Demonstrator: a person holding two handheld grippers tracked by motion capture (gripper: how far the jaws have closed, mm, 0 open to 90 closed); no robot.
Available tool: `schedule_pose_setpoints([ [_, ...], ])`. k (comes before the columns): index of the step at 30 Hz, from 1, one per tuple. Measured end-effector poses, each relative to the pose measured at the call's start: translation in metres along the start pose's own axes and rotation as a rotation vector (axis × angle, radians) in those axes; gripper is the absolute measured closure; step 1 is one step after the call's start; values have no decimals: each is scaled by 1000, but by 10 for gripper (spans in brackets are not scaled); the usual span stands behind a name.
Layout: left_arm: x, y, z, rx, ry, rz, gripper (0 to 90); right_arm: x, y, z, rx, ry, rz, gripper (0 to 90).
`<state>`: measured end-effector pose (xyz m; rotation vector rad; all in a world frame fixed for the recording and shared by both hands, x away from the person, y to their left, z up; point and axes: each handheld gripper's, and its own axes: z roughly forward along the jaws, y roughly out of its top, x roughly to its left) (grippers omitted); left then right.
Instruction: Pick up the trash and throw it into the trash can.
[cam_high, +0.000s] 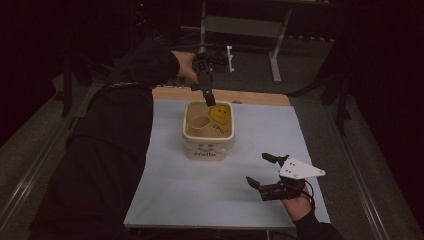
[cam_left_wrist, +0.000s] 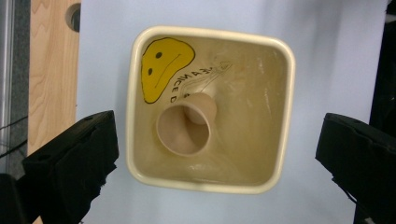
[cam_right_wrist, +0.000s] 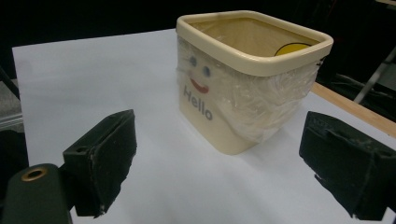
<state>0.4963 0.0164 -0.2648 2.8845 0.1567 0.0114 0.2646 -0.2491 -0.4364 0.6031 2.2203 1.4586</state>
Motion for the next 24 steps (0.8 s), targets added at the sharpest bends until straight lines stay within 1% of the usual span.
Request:
schedule_pose_setpoints([
  [2,-2,-1,-1,-3,6,7,4,0,0,0,1,0,0,109],
  [3,-2,-2,-1,-6,2,2,4,0,0,1,1,0,-1,109],
  [4,-3,-2,-2,-16,11,6,4,0,0,1,1,2,0,109],
  [6,-5,-3,-3,-23,8,9,4,0,0,1,2,2,-1,109],
  [8,-7,-3,-3,-19,12,18,4,0,0,1,3,3,0,109],
  [12,-9,-5,-4,-21,14,12,5,0,0,1,3,3,0,109],
  [16,-11,-9,-6,-43,20,-6,4,0,0,1,4,-2,-3,109],
  [21,-13,-13,-7,-45,19,-3,4,0,0,1,4,-1,-2,109],
  [22,-14,-15,-7,-47,24,-4,5,0,0,1,5,-1,-3,109],
  [23,-15,-16,-7,-40,16,-7,4,0,0,2,7,0,-2,109],
  [24,-15,-17,-7,-42,12,-7,4,0,0,2,7,0,-2,109],
])
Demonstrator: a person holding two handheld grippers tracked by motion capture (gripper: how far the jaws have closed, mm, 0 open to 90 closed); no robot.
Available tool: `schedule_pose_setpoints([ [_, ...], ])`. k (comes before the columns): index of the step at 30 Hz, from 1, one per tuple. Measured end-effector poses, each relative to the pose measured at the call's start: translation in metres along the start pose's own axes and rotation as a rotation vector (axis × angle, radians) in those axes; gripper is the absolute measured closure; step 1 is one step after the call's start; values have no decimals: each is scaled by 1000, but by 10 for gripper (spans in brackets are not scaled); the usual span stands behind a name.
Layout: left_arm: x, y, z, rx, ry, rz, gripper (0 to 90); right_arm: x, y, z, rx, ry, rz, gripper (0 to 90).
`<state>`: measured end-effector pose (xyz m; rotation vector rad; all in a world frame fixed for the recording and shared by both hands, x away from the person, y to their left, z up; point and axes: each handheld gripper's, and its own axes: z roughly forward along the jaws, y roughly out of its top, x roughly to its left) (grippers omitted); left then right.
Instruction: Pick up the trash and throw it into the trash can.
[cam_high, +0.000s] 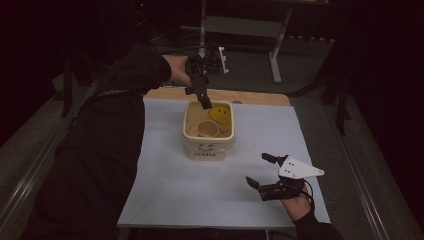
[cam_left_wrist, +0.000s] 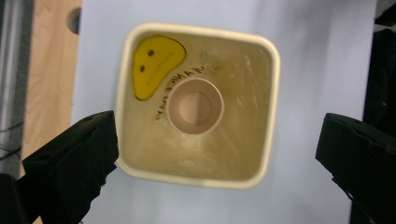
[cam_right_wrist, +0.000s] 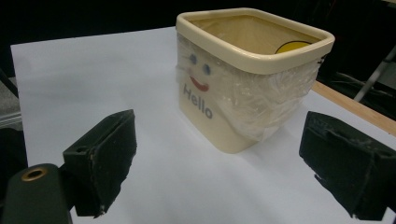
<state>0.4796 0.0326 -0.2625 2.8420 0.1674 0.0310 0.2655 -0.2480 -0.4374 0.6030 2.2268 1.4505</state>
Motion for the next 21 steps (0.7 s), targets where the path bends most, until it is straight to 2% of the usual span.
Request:
schedule_pose_setpoints([
  [10,-3,-15,2,-26,-3,-19,4,0,1,2,1,3,-4,109],
  [11,-6,-22,3,-35,-5,-23,5,0,1,1,0,0,-2,109],
  [21,-17,-45,4,-71,-25,-52,5,0,1,2,1,0,-2,109],
])
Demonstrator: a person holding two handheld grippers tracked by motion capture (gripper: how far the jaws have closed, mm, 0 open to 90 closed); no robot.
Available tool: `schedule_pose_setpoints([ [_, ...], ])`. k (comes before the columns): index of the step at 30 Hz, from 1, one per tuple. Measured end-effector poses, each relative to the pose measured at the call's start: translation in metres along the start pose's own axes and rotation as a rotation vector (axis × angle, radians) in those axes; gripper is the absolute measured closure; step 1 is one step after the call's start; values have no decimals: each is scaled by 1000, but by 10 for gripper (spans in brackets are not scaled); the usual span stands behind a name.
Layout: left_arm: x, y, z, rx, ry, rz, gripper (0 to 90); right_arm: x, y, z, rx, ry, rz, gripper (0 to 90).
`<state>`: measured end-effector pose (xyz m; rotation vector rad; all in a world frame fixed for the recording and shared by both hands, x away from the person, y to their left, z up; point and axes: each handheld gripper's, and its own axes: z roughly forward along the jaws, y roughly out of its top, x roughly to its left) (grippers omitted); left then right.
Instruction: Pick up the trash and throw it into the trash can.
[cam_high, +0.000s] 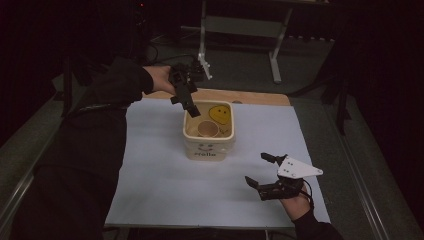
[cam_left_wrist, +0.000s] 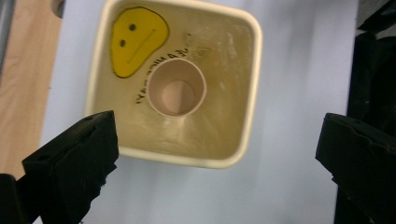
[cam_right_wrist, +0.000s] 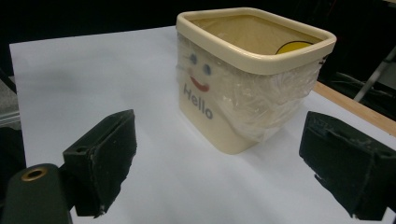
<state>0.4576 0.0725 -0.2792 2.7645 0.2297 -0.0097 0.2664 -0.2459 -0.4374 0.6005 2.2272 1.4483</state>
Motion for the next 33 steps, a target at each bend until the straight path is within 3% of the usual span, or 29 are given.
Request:
schedule_pose_setpoints([
  [12,-16,-35,0,-68,-13,-49,4,0,0,1,2,-1,3,109],
  [19,-25,-57,-4,-129,-10,-48,4,-1,0,0,2,-3,5,109],
  [23,-31,-69,0,-122,-20,-77,4,-1,0,0,3,-2,3,109],
  [26,-36,-77,1,-145,-30,-64,4,-1,0,1,4,-3,3,109],
  [33,-49,-99,7,-176,-32,-83,5,-1,0,0,5,-4,2,109],
])
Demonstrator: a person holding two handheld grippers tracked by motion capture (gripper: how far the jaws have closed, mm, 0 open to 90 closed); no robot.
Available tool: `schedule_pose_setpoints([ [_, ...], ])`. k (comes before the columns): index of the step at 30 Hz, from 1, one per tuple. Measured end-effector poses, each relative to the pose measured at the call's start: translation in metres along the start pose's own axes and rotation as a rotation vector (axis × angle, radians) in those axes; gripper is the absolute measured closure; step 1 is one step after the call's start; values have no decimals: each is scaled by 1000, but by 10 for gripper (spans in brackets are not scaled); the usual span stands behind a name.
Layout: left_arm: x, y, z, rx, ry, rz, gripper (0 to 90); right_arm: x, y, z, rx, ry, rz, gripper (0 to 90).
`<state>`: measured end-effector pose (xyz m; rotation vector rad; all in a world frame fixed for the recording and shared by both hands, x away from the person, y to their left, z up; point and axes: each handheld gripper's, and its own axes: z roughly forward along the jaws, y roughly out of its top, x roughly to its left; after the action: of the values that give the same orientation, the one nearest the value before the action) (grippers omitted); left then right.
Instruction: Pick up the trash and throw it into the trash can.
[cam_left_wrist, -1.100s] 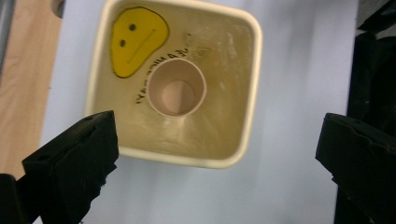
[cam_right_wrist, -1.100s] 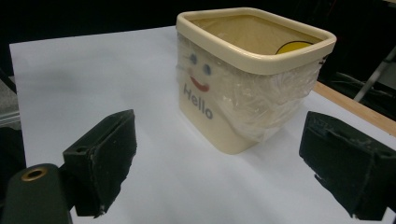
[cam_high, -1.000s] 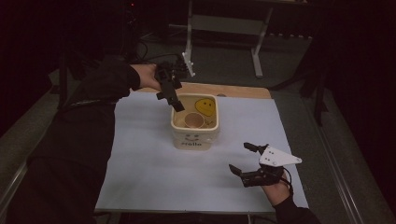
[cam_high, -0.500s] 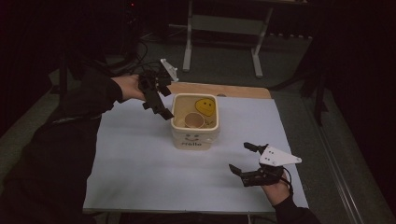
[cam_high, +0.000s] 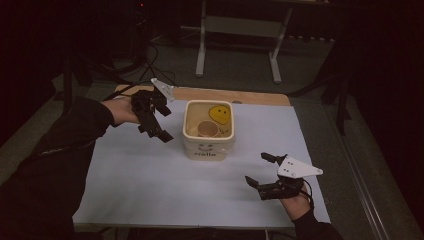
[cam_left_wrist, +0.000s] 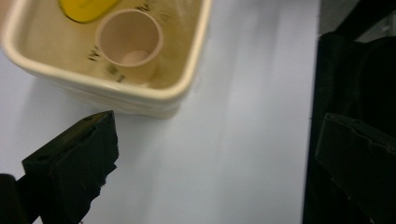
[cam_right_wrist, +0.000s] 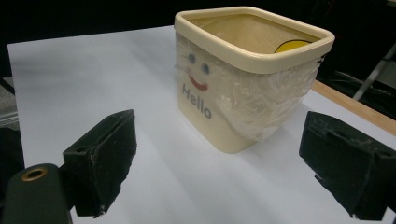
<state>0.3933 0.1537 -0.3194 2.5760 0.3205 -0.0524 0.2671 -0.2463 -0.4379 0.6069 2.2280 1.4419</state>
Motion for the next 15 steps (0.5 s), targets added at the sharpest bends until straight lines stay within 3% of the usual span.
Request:
schedule_pose_setpoints([
  [6,-8,-21,7,-12,1,-9,5,0,0,1,4,2,1,109],
  [15,-22,-42,26,-46,-32,-30,5,0,0,1,4,-1,2,109],
])
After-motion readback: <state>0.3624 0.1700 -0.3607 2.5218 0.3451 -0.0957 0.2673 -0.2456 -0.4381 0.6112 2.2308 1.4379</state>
